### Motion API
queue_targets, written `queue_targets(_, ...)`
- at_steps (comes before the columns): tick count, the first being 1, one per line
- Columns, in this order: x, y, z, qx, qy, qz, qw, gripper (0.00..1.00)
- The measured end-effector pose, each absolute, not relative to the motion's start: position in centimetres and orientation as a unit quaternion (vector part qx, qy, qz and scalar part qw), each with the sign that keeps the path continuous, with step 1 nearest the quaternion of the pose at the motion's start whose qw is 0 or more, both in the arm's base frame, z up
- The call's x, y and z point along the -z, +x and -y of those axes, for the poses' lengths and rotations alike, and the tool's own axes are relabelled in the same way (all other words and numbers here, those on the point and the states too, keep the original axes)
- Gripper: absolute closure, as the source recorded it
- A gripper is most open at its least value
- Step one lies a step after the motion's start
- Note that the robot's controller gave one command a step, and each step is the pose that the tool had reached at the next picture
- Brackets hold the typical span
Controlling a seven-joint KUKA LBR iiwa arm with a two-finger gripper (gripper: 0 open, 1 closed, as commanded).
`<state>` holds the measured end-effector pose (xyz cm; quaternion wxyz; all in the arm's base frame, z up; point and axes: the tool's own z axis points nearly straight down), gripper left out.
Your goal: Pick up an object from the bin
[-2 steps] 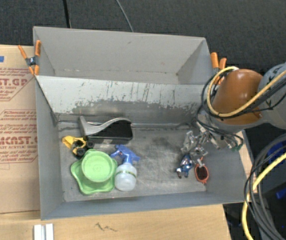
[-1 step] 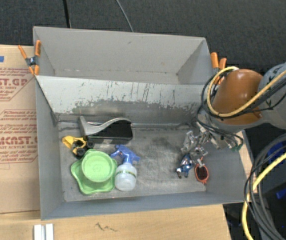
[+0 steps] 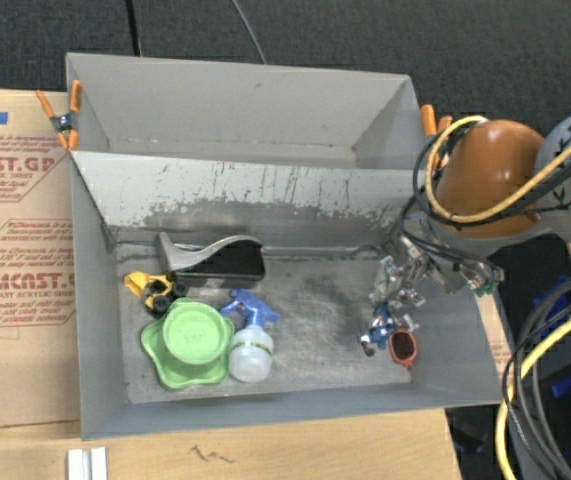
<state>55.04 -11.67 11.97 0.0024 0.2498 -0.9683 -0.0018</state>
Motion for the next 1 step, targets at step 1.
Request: queue_targets(1, -20.95, 52.36, 6.01, 0.001, 0.351, 0.936, -0.001, 1.0)
